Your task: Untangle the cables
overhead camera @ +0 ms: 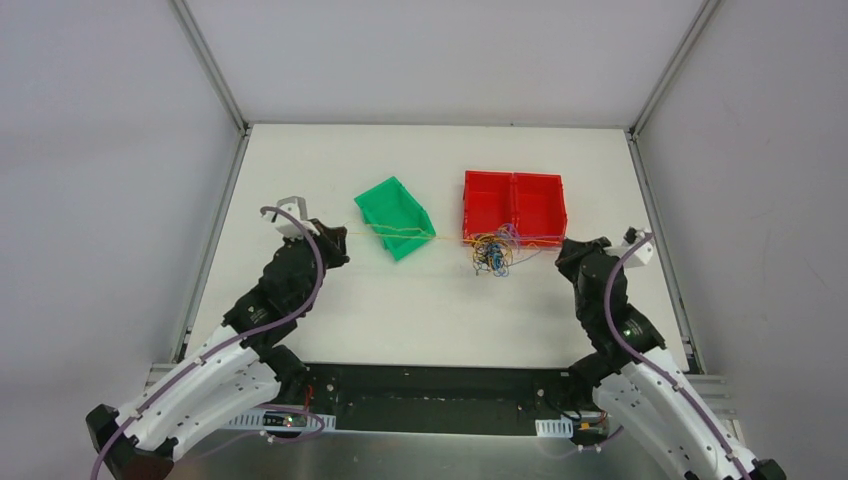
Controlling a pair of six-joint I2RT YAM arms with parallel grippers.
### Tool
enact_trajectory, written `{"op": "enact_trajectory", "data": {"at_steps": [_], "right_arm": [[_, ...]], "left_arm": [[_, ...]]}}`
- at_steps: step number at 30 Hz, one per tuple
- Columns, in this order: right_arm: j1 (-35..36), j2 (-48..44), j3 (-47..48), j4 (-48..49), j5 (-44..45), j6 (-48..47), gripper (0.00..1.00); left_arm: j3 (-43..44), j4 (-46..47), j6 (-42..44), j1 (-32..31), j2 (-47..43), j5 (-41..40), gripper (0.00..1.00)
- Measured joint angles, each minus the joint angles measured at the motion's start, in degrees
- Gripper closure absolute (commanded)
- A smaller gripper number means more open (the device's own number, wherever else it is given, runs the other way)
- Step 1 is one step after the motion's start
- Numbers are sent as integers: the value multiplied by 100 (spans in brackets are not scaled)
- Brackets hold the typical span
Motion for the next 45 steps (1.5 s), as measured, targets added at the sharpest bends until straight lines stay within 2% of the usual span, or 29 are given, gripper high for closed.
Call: {"op": "enact_trajectory", "data": {"at_steps": [5,13,17,21,25,28,30,32,35,45], "right_arm": [[-374,-417,-17,-494,470,411,100],[-509,-1224,-42,-1403,1399,1167,100],[-562,-1493,-131,-1384,1547,1104,100],[-566,-1373,-131,-1523,1692,1161,100],[-570,-1270,-131,-1676,1805,1215,100],[-577,-1270,-129,-1703,1786,1172,79],[-581,-1272,-129,-1637,1604,999,66],[-586,-1290,-131,-1338,1012,551,51],[-588,-1296,-173,-778,94,35,40],[-588,-647,-195,46,-1779,-728,29]], "left_arm": [[-243,-166,-221,4,-549,-870,100],[-603,-442,-748,9,-1462,-2092,100],[-612,-483,-769,13,-1443,-2367,100],[-612,-564,-831,13,-1213,-2625,100],[-612,-761,-1010,13,-1375,-2920,100],[-612,-785,-1106,13,-1580,-3027,100],[-612,-763,-1126,13,-1606,-2909,100],[-612,-595,-951,13,-1578,-2457,100],[-610,-90,-428,13,-1434,-1416,100],[-459,831,470,13,-737,1563,100]]}}
